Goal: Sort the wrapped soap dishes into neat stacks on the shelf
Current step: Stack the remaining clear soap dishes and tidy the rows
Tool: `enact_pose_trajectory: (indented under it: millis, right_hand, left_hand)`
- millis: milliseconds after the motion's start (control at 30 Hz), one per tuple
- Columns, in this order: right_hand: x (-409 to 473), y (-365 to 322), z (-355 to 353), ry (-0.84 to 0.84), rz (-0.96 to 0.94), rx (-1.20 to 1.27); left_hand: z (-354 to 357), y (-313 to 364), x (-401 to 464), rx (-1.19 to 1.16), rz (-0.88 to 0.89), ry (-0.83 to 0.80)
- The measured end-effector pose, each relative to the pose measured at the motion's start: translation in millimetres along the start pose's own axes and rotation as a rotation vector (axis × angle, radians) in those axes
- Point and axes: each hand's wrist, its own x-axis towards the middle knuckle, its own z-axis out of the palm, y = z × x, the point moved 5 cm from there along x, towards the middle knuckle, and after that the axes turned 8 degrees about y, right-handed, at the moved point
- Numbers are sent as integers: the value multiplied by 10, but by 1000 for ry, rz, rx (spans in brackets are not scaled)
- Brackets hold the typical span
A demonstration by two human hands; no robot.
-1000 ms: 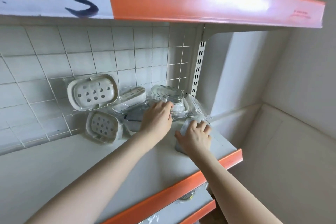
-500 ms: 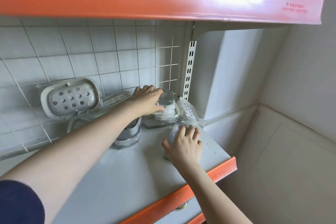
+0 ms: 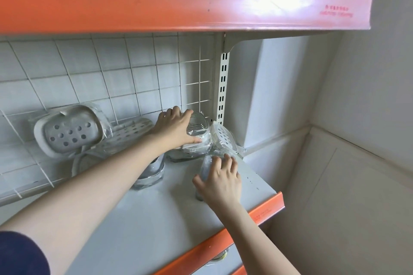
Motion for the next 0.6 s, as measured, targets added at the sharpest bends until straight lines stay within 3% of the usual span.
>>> enact_pose_trajectory:
  millis: [233,500,600]
  right_hand:
    - [1,27,-25,-291,124,-49]
    - [-63,56,-93,-415,132,-107]
    - [-137,62,-99,-371,113,-124]
  left_hand:
    - [-213,119,-339,-9,0,291]
    - [-518,189,-824,-93,-102,444]
    - [-647,189,-1054,-139,-139,487]
